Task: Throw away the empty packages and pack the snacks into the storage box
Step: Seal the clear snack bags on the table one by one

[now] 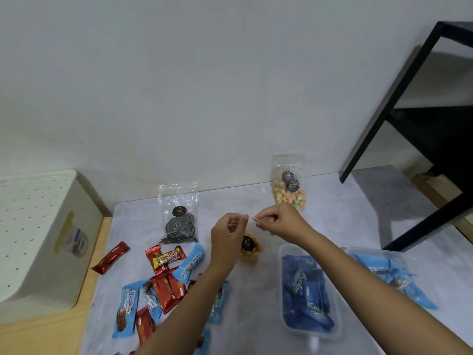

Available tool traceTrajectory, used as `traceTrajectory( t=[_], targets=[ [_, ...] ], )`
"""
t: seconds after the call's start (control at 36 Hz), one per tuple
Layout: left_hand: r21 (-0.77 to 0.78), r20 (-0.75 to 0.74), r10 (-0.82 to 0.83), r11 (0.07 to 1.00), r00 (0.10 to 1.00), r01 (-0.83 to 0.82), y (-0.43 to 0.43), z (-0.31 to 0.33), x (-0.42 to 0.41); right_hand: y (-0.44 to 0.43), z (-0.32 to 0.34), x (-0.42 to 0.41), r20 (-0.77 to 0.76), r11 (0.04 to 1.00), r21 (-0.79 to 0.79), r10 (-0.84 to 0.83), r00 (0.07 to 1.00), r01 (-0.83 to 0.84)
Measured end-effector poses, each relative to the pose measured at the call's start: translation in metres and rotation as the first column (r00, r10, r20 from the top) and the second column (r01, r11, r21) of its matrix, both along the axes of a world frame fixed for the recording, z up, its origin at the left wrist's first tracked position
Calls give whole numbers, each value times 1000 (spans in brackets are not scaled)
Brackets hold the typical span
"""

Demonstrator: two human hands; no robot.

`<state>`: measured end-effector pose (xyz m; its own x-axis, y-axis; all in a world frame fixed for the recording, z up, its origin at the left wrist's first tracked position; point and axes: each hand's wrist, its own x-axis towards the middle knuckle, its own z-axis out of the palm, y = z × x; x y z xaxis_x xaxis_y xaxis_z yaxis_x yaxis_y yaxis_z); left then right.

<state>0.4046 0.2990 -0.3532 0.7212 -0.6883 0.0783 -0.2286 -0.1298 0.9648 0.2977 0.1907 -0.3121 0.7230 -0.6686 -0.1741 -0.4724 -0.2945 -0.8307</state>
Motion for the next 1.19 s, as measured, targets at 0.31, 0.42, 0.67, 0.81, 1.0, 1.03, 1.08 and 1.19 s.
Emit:
traceTrajectory(
  t=[0.31,0.42,0.67,0.81,1.0,1.03,1.08,1.19],
  targets=[
    [8,-80,46,999,996,-46,1,1,0,8,-2,-3,21,997,71,13,1000,-15],
    [55,-241,68,997,968,-57,0,0,4,8,-2,-3,19,996,79,32,999,-34],
    [57,-475,23,998,880,4,1,4,13,11,-4,1,0,981,193,-1,1000,1],
    [55,-452,-30,997,891,62,2,7,14,12,-8,3,3,979,198,-51,999,50],
    [19,-454,-74,996,888,92,0,6,17,17,-8,4,59,942,303,-170,984,144],
    [17,-458,-76,995,886,94,0,5,17,17,-7,4,75,950,279,-170,983,143],
    [11,-465,-83,995,881,100,-1,4,18,16,-9,2,105,977,181,-129,986,109],
    [-11,-488,-106,993,866,116,-2,5,17,15,-10,-4,66,997,-76,-1,998,6]
  ],
)
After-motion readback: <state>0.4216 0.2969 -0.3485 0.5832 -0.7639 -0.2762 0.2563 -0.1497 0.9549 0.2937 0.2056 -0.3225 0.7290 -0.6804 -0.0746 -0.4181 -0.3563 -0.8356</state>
